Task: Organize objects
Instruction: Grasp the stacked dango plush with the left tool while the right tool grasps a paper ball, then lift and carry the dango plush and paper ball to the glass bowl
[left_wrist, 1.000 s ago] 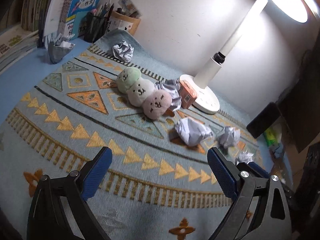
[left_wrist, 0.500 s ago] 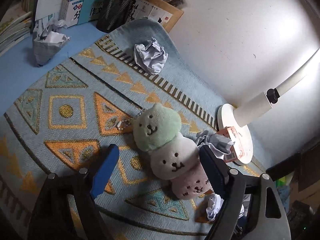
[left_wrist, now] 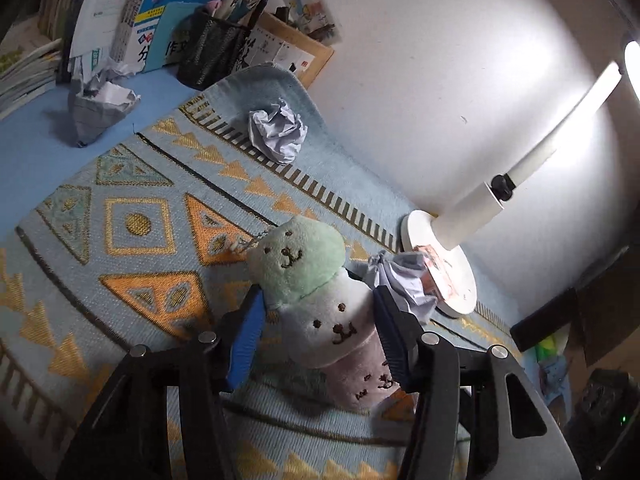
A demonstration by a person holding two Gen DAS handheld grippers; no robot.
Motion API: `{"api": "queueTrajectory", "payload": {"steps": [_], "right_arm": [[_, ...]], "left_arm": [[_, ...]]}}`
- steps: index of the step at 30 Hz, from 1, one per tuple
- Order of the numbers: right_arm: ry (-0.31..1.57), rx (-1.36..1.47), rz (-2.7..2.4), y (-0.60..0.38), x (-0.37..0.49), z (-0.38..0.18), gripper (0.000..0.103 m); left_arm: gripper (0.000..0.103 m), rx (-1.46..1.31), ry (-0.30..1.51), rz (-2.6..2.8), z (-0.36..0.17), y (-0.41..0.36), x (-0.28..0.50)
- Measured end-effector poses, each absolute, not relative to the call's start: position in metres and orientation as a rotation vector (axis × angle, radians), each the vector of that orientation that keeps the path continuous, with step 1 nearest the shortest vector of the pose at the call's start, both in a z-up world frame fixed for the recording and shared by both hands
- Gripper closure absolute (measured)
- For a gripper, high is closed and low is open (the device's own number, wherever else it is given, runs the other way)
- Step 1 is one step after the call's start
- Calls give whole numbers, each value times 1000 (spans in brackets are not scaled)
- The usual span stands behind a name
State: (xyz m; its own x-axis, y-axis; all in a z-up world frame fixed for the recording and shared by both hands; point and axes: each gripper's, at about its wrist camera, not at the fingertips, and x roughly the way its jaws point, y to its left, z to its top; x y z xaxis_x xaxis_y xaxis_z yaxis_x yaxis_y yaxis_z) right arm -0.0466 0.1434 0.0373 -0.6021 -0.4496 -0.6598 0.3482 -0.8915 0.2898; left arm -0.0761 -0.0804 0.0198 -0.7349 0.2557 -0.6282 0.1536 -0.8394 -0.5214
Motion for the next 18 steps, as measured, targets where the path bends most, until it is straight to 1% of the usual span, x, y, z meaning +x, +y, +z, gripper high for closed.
{"api": "queueTrajectory", "payload": {"steps": [3, 6, 8, 13, 15, 16, 18], "right_arm": [[-198, 1064, -2495, 155, -27, 45, 68], [-236, 1069, -2510, 171, 0, 54, 68], [-225, 1081, -2532, 180, 19, 55, 68], [-202, 1216, -2534, 206, 55, 40, 68], [-196, 1240, -2546, 215, 66, 35, 67], [-208, 1248, -2544, 219, 70, 33, 67], [-234, 1259, -2535, 227, 76, 31, 67]], "left_arm": [[52, -1149, -698, 2627, 32, -69, -47], [52, -1182, -407, 2517, 40, -45, -15], [52, -1179, -258, 2477, 42, -31, 4], [50, -1191, -131, 2378, 31, -1, 28], [45, -1194, -71, 2434, 28, 13, 29], [45, -1198, -47, 2470, 26, 19, 30], [38, -1221, -38, 2493, 21, 28, 28]]}}
